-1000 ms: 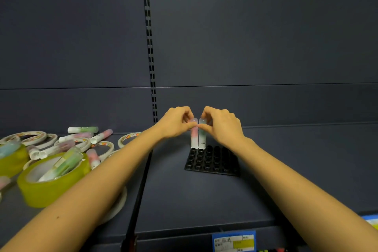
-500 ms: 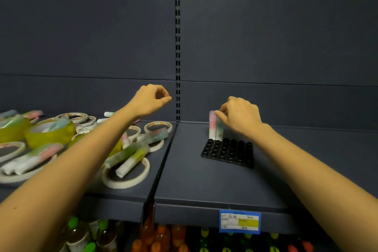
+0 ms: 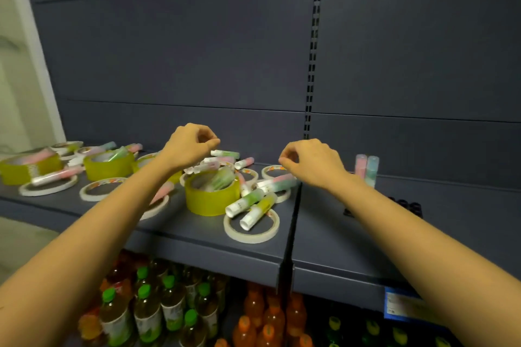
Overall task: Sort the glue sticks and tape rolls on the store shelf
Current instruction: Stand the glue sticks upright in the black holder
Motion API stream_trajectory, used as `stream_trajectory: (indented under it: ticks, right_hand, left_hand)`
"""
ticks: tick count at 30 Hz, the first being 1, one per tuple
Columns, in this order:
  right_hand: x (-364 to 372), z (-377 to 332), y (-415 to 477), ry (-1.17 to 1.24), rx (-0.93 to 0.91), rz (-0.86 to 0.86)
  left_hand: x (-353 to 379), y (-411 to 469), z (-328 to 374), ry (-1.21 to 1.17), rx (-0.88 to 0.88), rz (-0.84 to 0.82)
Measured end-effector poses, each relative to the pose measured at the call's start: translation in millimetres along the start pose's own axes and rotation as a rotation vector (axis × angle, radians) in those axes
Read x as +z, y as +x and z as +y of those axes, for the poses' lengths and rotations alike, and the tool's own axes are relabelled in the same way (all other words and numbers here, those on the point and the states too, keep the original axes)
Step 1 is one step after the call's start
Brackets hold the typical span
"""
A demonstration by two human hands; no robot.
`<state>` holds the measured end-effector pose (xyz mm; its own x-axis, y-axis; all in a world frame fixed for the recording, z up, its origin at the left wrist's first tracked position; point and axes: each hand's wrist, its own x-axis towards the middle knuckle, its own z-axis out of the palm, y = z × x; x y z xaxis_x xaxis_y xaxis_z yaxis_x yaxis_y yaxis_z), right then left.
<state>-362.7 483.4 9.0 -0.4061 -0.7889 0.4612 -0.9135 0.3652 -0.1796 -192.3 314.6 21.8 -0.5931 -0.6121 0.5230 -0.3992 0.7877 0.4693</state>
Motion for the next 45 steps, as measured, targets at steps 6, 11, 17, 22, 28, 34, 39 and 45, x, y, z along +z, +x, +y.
stream_trajectory:
  ticks: [6, 11, 17, 22, 28, 34, 39, 45]
  right_hand:
    - [30.6, -54.8, 21.9, 0.189, 0.06, -0.211]
    - [50.3, -83.8, 28.7, 0.165, 0.158, -0.213]
    - [57.2, -102.1, 32.5, 0.19, 0.306, -0.147]
    - [35.8, -98.1, 25.6, 0.533, 0.346, -0.098]
    - [10.6, -82.8, 19.0, 0.582, 0.352, 0.227]
    - [-3.2, -69.5, 6.5, 0.504, 0.388, 0.365]
    - [-22.3, -49.8, -14.2, 0.451, 0.453, 0.427]
    - [-49.1, -9.2, -43.4, 0.386, 0.527, 0.553]
  left_hand:
    - [-11.2, -0.4, -34.6, -0.024, 0.01, -0.102]
    - [-9.8, 3.0, -59.2, -0.038, 0.064, -0.173]
    - [6.9, 11.1, -70.8, -0.069, 0.158, -0.25]
    - [19.0, 16.6, -66.7, -0.12, 0.239, -0.344]
    - [30.0, 24.1, -65.0, -0.129, 0.33, -0.411]
    - [28.6, 31.6, -61.4, -0.186, 0.367, -0.475]
    - [15.6, 50.5, -43.1, -0.324, 0.358, -0.261]
    - [25.7, 49.3, 18.1, -0.524, 0.473, -0.067]
